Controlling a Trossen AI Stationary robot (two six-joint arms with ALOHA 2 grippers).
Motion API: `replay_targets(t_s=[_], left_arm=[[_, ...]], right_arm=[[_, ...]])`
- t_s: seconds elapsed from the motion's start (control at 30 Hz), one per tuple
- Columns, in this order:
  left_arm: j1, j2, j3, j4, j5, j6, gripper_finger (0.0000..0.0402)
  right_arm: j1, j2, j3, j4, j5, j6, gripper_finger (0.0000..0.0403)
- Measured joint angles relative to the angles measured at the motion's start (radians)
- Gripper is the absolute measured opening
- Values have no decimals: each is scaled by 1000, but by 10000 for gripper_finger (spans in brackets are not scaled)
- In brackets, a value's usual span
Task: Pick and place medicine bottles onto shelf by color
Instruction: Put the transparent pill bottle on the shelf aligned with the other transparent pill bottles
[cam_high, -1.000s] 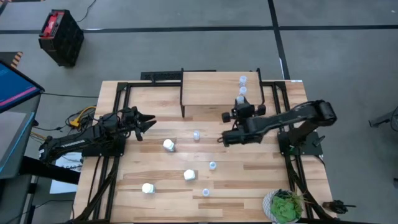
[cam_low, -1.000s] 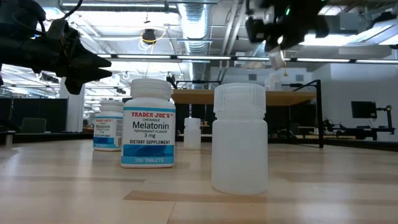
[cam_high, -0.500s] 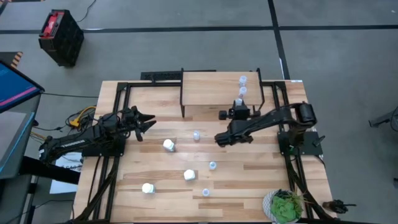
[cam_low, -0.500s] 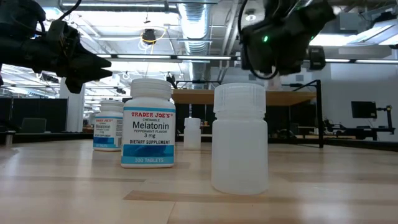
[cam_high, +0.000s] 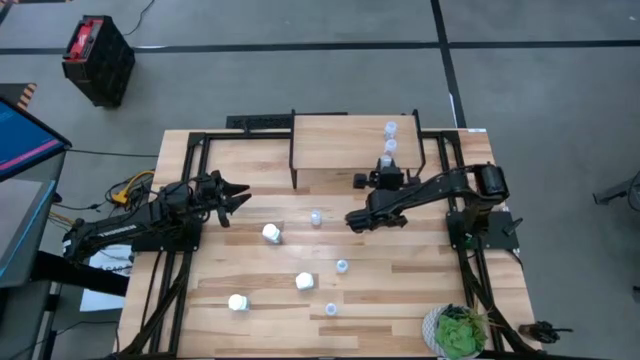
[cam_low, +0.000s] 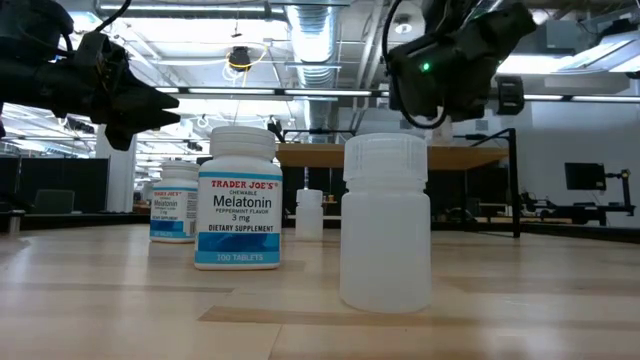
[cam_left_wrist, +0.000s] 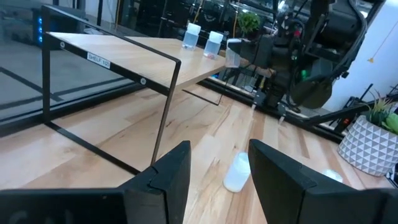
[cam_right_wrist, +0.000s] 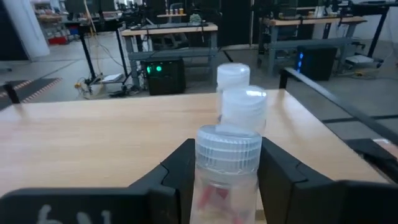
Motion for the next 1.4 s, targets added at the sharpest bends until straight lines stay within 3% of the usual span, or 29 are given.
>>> replay_targets(t_s=[0.7, 1.0, 1.4], left_arm=[[0, 0, 0, -3, -16, 1, 149], [0, 0, 0, -4, -17, 1, 149], [0, 0, 0, -4, -18, 1, 149]], right_arm=[[-68, -21, 0, 8, 69, -94, 146], [-98, -21, 0, 82, 75, -220, 143], [-117, -21, 0, 90, 76, -225, 145]])
